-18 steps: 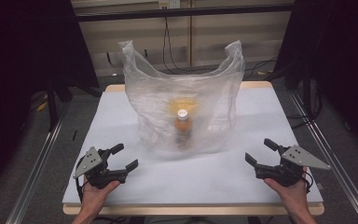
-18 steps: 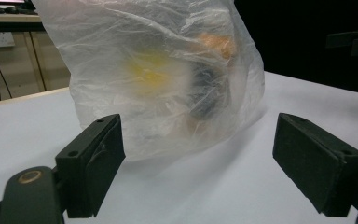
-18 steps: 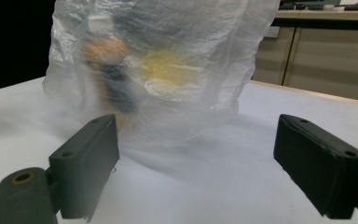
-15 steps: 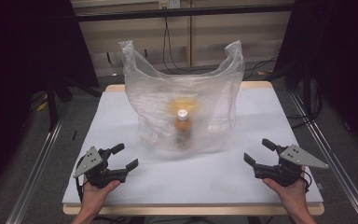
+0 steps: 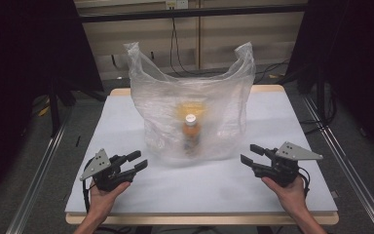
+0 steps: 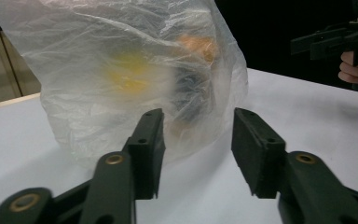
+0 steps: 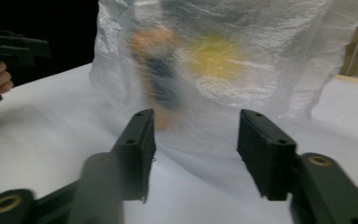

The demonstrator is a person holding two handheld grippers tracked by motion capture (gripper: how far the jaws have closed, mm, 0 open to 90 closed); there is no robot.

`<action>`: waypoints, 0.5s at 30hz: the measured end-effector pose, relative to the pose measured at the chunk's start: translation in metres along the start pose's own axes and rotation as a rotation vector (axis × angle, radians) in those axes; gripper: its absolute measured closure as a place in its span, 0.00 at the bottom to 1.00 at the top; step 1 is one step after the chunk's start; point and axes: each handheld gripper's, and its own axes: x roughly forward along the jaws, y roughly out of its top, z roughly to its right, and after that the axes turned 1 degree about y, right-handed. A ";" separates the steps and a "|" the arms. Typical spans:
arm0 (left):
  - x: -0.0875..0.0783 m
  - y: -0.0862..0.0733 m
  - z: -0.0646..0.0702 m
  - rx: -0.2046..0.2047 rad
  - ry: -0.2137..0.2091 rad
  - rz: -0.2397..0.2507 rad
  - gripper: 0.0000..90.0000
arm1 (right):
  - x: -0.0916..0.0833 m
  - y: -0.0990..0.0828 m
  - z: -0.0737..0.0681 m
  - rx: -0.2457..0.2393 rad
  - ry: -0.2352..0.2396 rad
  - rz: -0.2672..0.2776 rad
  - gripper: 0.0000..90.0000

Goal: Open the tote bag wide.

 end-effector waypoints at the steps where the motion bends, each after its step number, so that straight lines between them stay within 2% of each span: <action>1: 0.002 0.001 0.001 -0.009 0.001 0.003 0.71 | 0.001 0.004 0.001 0.008 0.003 0.000 0.59; 2: 0.006 0.004 0.001 -0.009 -0.024 -0.012 0.75 | 0.001 0.007 0.002 0.016 0.014 -0.003 0.63; 4: 0.008 0.006 0.002 0.005 -0.027 -0.023 0.77 | 0.001 0.009 0.003 0.016 0.018 0.003 0.65; 6: 0.012 0.010 0.004 -0.002 -0.051 -0.027 0.85 | 0.005 0.016 0.005 0.026 0.042 -0.003 0.74; 7: 0.015 0.012 0.003 0.012 -0.062 -0.032 0.86 | 0.007 0.019 0.006 0.027 0.047 -0.003 0.76; 8: 0.019 0.016 0.006 -0.012 -0.081 -0.042 0.88 | 0.010 0.021 0.007 0.029 0.058 -0.007 0.79; 9: 0.019 0.016 0.006 -0.012 -0.081 -0.042 0.89 | 0.014 0.024 0.006 0.025 0.043 -0.017 0.80; 11: 0.022 0.020 0.005 -0.013 -0.088 -0.056 0.94 | 0.021 0.030 0.007 0.030 0.076 -0.024 0.83; 12: 0.023 0.022 0.004 -0.026 -0.100 -0.057 0.94 | 0.021 0.030 0.007 0.030 0.076 -0.024 0.83; 13: 0.026 0.026 0.001 -0.041 -0.113 -0.057 0.99 | 0.029 0.035 0.007 0.026 0.092 -0.030 0.88; 14: 0.026 0.026 0.001 -0.041 -0.113 -0.057 1.00 | 0.029 0.035 0.007 0.026 0.092 -0.030 0.88; 15: 0.027 0.029 0.001 -0.042 -0.115 -0.066 1.00 | 0.037 0.040 0.008 0.026 0.112 -0.033 0.90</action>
